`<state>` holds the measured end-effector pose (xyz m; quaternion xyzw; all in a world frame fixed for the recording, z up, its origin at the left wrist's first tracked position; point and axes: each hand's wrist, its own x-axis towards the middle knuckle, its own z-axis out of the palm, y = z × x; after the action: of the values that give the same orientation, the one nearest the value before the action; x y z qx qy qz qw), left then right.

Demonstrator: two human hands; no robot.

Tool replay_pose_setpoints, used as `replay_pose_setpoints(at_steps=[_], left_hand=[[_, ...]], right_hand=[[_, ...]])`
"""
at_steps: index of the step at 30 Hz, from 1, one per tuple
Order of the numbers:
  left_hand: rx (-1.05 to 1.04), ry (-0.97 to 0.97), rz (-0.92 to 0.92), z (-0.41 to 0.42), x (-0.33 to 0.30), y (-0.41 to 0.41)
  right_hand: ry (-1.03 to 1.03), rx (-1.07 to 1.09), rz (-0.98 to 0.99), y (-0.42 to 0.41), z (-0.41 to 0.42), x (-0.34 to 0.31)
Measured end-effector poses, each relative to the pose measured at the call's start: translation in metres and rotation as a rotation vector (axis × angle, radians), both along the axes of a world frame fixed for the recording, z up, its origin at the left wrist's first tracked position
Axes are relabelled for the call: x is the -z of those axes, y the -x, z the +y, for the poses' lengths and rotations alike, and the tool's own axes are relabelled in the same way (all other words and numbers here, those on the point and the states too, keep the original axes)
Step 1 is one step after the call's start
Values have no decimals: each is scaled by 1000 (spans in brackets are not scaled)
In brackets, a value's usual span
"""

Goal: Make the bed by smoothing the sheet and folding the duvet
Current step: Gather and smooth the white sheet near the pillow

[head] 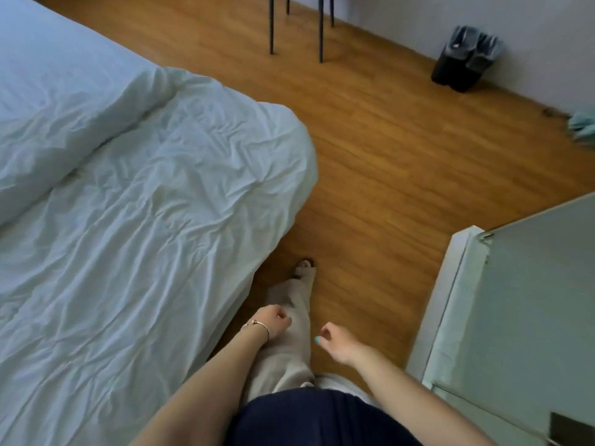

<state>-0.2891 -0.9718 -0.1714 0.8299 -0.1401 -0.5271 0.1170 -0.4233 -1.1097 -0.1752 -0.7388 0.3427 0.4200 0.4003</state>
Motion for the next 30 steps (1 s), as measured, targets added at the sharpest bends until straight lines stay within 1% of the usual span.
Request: replay_pose_setpoints(at_steps=[2, 4, 7, 10, 13, 15, 17, 19, 21, 22, 26, 30], left_hand=[[58, 1, 24, -51, 5, -36], [136, 0, 43, -104, 3, -71], [257, 9, 34, -180, -11, -116], [297, 22, 24, -238, -21, -155], [342, 18, 23, -289, -23, -191], [359, 4, 4, -321, -16, -218], [328, -7, -15, -354, -7, -250], [246, -16, -28, -390, -1, -286], [173, -28, -41, -428, -1, -322], [142, -35, -58, -446, -3, -340], [35, -56, -157, -503, -19, -406], [-90, -63, -317, -533, -45, -467]], right_hand=[[17, -48, 18, -28, -43, -6], [33, -31, 56, -58, -94, -13], [130, 15, 88, -96, -172, -25], [209, 47, 102, -134, -232, -36], [279, 30, 68, -175, -271, -35], [275, 8, 17, -206, -295, -31], [211, -43, -14, -245, -329, -25], [168, -33, -32, -289, -377, -22], [190, -40, -43, -335, -431, -24], [209, -79, -34, -360, -457, -27], [297, -325, -20, -472, -533, -43], [306, -611, -61, -590, -549, -54]])
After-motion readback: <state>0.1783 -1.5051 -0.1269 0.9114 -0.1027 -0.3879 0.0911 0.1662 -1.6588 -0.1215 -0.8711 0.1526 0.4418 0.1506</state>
